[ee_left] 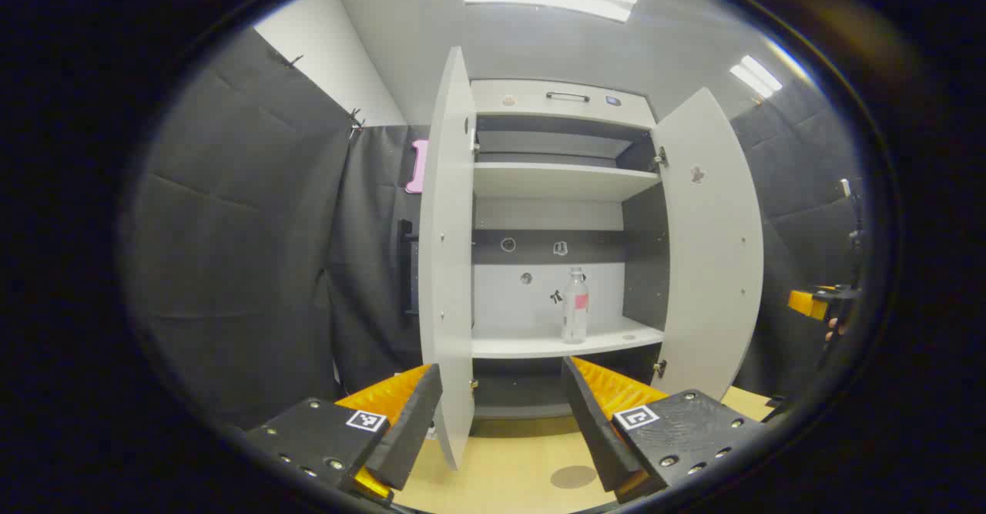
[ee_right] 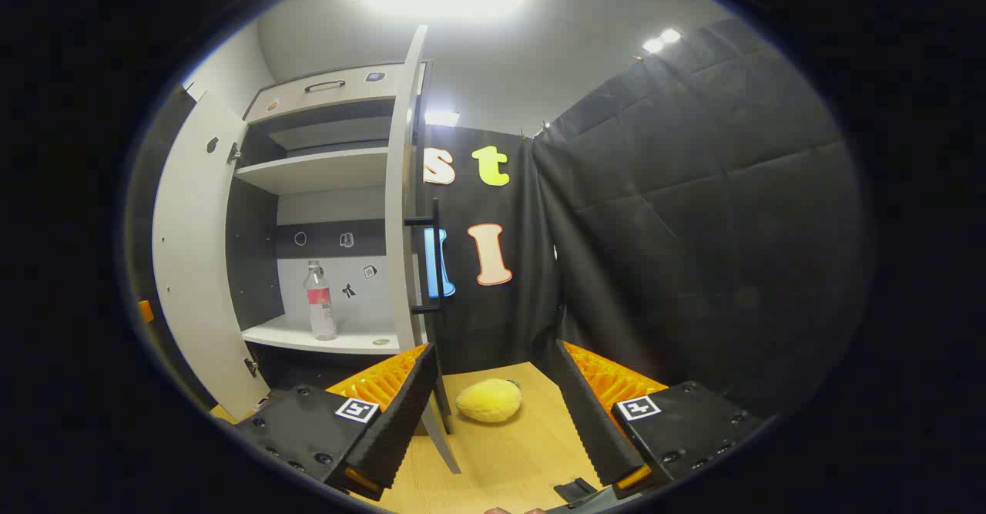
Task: Grasp the bottle in the cabinet with the left hand and place it on the coaster, then close the right door with the right hand and the left door with the left hand.
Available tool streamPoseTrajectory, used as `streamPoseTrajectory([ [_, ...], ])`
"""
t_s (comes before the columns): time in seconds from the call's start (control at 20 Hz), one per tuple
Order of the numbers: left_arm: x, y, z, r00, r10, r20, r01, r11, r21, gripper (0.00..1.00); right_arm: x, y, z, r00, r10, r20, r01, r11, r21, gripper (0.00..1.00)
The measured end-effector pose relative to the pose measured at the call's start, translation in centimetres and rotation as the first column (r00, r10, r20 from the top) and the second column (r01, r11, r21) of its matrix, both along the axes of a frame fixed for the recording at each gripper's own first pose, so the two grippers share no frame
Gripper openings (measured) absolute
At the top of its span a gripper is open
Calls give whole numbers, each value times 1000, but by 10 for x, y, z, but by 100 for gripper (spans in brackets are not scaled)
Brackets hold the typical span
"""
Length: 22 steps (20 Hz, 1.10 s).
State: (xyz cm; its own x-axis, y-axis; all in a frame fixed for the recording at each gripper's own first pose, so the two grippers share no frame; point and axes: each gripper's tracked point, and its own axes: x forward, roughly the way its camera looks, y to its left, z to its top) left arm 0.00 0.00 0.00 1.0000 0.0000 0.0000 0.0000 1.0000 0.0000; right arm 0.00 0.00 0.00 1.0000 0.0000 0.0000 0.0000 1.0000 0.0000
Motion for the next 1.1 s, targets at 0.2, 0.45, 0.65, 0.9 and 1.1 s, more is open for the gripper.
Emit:
streamPoseTrajectory([
  [0.2, 1, 1, -4, 1000, 20, -2, -20, 1000, 2, 91, 3, -6, 4, 1000, -8, 12, 8, 1000, -9, 96],
  [0.45, -2, 3, -1, 1000, 23, -5, -23, 1000, -5, 99, 6, -2, -4, 1000, 2, -14, -2, 1000, 23, 96],
  [0.65, -4, 6, 1, 1000, 31, -2, -31, 999, -14, 99, 3, -3, -9, 1000, 3, -26, -3, 1000, 12, 96],
  [0.9, -2, 2, 2, 1000, 7, -1, -7, 1000, -21, 91, 2, -8, -4, 999, -19, -33, 20, 999, 38, 96],
  [1.1, 10, -13, 2, 999, -50, 0, 50, 998, -33, 91, 0, -21, 0, 998, -52, -43, 53, 998, 35, 96],
])
